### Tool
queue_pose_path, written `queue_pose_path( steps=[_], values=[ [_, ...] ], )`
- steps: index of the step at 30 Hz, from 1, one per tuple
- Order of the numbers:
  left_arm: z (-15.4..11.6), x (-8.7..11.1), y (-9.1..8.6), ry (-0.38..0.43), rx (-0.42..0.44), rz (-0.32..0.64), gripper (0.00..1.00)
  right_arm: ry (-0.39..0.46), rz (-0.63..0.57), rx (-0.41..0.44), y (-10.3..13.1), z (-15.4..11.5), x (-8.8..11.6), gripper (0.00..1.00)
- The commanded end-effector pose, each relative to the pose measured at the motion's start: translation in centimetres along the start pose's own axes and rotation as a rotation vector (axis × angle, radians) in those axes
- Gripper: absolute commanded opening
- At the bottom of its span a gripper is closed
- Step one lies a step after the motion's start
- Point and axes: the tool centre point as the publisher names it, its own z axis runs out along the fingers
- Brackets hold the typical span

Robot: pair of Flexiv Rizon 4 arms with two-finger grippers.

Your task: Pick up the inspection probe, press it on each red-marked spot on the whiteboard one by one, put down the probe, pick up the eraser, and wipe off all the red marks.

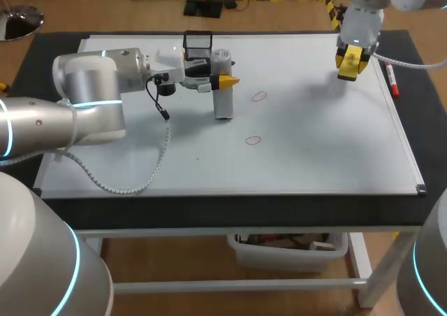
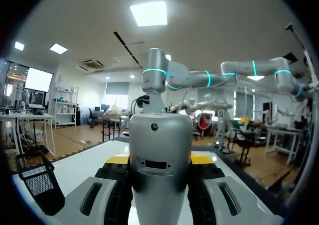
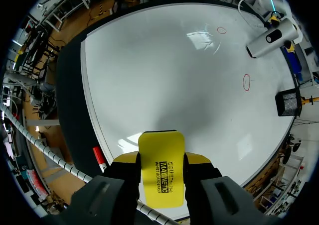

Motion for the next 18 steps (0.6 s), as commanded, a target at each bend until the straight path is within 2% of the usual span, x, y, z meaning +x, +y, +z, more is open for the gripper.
queue_pose_path(
  steps=[1, 18],
  values=[
    [-0.08, -0.09, 0.39, 0.003, 0.002, -0.002, 0.0, 0.004, -0.002, 0.0, -0.04, -0.19, 0.07, 0.0],
    [-0.4, -0.2, -0.15, -0.004, -0.009, 0.005, 0.0, 0.004, -0.002, 0.0, -0.04, -0.19, 0.07, 0.0]
  ],
)
